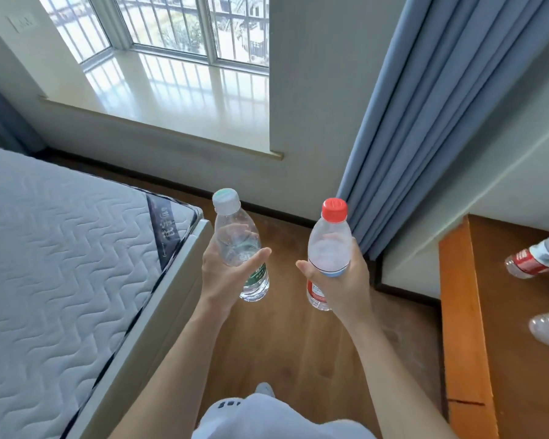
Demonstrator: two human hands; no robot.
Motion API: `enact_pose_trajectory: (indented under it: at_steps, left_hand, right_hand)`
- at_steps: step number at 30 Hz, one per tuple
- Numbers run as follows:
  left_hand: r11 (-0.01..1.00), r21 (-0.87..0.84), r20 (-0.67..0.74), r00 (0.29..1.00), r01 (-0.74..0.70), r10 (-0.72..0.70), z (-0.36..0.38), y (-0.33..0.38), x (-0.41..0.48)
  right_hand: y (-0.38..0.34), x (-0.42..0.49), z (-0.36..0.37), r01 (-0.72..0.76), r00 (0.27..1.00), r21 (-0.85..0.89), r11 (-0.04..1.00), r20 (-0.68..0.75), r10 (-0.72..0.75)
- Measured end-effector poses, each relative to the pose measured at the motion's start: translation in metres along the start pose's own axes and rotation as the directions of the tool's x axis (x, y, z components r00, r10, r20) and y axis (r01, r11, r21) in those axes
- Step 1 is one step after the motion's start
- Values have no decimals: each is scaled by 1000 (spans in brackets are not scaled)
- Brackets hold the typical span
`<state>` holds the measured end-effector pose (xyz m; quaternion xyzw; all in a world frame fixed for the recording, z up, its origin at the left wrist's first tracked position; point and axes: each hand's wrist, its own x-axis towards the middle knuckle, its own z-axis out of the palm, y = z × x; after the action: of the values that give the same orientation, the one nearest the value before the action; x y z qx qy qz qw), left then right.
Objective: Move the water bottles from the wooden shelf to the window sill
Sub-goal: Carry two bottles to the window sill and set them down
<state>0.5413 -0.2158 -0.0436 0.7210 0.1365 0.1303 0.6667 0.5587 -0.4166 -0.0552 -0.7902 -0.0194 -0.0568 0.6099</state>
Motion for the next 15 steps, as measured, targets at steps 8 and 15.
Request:
enact_pose_trajectory:
  at_steps: [8,15]
  left_hand:
    - [1000,-17,-51,999,10,-11,-14,-15,87]
    - [1000,25,-103,995,7,-5,-2,-24,177]
  right_hand:
    - [2,78,55,13,997,-44,999,83,-9]
    - [17,181,89,62,988,-74,995,144,-51]
